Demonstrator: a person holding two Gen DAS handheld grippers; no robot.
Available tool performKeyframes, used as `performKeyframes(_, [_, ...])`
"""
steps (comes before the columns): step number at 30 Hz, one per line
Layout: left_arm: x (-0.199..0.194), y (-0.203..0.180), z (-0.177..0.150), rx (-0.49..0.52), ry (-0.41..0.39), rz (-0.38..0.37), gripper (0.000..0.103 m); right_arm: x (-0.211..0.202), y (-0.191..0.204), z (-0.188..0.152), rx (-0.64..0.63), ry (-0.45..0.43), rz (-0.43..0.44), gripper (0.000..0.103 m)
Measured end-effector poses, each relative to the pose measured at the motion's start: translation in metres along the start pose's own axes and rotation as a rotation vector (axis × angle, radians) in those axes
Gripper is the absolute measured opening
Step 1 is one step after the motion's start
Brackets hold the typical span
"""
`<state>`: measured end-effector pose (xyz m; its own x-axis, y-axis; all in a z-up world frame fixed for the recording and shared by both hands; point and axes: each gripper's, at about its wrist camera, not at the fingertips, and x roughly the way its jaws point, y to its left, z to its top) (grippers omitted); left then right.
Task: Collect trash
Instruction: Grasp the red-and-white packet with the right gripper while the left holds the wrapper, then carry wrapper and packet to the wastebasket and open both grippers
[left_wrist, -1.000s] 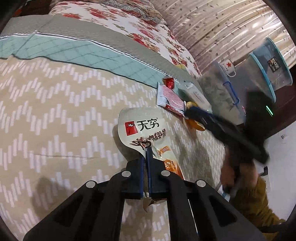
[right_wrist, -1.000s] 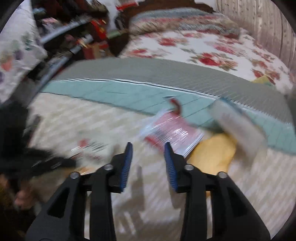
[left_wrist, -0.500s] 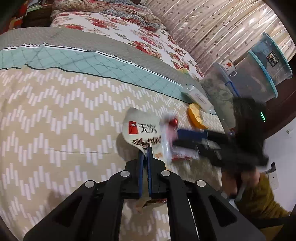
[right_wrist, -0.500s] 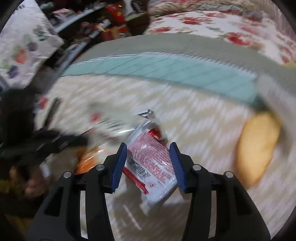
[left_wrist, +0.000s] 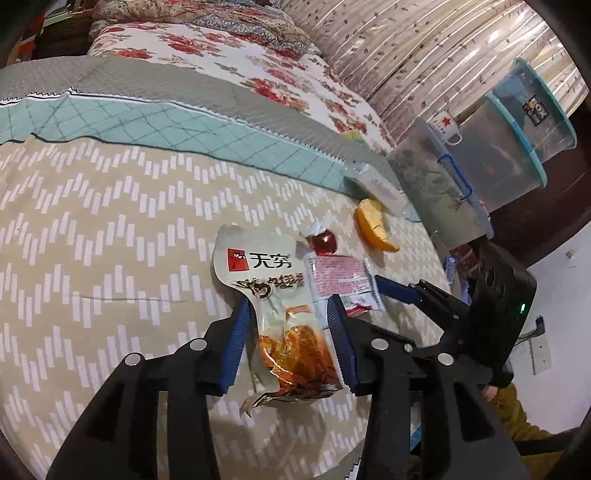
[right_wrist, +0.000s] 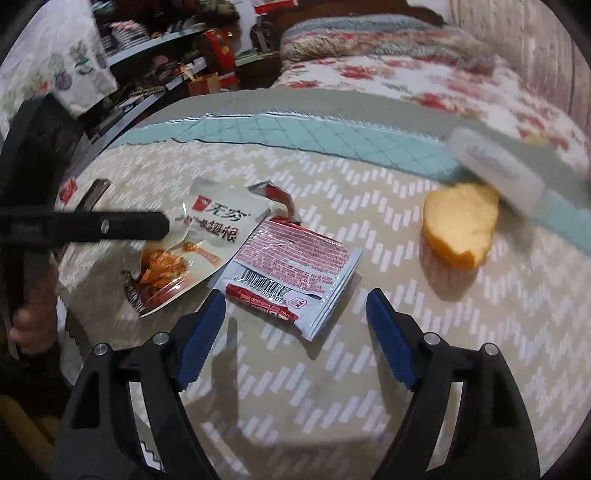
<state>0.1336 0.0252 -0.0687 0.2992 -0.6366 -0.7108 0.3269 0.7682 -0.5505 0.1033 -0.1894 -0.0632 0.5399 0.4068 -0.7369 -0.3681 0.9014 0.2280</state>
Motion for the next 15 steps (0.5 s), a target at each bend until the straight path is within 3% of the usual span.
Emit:
performKeyframes(1, [0.003,-0.001,-0.001,-0.004,0.005,0.005,0.041,0.000,-0.002,-0.001,0.005,-0.004,0.008,0.072])
performKeyframes(2, [0.008,-0.001,-0.002,-0.011,0.011,0.010,0.037,0.004,-0.003,0.002,0.005,-0.011,0.007,0.056])
performKeyframes(4, [0.015,-0.002,-0.004,-0.003,0.022,0.022,0.016,0.007,-0.001,0.002,0.014,-0.016,0.011,0.031])
performKeyframes(6, [0.016,-0.003,-0.005,-0.004,0.022,0.009,0.015,0.005,-0.003,0.000,0.043,-0.029,0.041,0.017])
performKeyframes(10, [0.011,-0.021,-0.002,0.044,0.007,0.000,0.015,-0.007,-0.008,-0.005,0.093,-0.076,0.040,0.014])
performKeyframes(15, [0.011,-0.050,0.009,0.098,0.005,-0.029,0.015,-0.047,-0.040,-0.026,0.227,-0.197,0.033,0.013])
